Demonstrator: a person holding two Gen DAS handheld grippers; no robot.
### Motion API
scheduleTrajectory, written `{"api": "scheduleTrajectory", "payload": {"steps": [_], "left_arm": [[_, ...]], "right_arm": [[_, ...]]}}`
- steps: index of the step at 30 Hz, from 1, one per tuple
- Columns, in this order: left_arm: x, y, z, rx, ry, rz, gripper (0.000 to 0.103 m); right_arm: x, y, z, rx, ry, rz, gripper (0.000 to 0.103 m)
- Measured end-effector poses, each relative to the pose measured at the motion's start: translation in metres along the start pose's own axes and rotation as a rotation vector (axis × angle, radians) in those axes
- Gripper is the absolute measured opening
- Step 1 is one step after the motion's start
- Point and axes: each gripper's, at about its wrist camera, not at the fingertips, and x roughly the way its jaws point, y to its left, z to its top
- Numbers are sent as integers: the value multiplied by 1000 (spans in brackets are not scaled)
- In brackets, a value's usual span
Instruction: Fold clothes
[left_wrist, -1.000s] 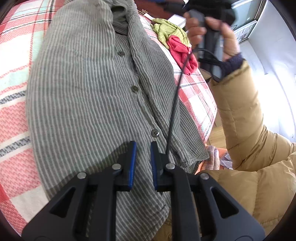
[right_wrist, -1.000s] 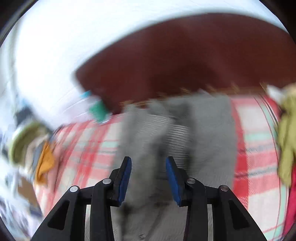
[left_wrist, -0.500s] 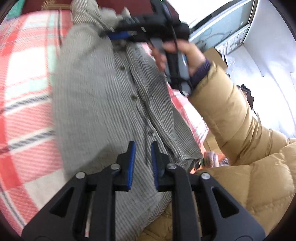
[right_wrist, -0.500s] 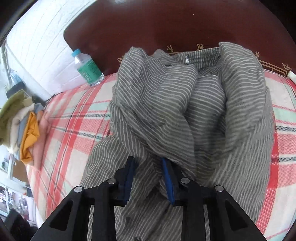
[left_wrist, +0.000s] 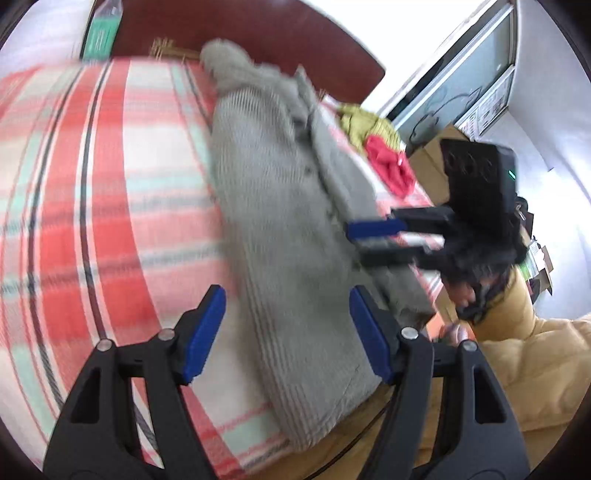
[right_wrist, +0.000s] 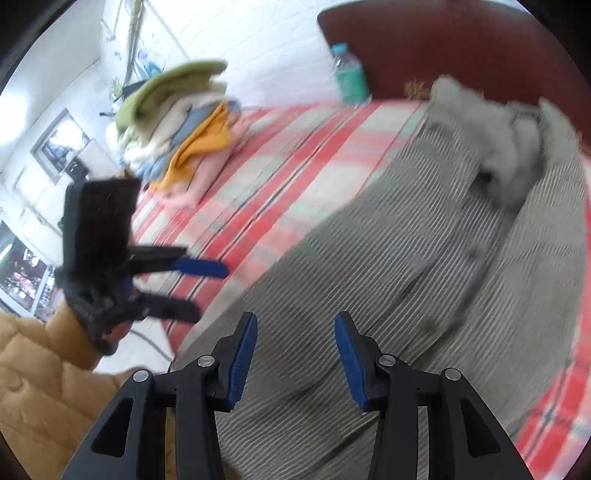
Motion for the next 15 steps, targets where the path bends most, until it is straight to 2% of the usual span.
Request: {"api": "scheduleTrajectory", "payload": {"steps": [2,8,10,13,15], "left_arm": [[7,-1,-10,-11,36,-4,71],[22,-9,-27,0,90,-13,71],[24,-10,-28,-6,95,-34,71],[27,-13,-31,-2,103,-54,71],[28,-18,-33,15,110,-54,71]], "right_arm": [[13,12,-21,0,32,21,44],[14,20,-53,40,32,-1,45],[-11,18,-60,83,-45,17,46],[-53,4,-80,161,-151,-23,57],[-82,-10,-98,242,-222,-61,57]]}}
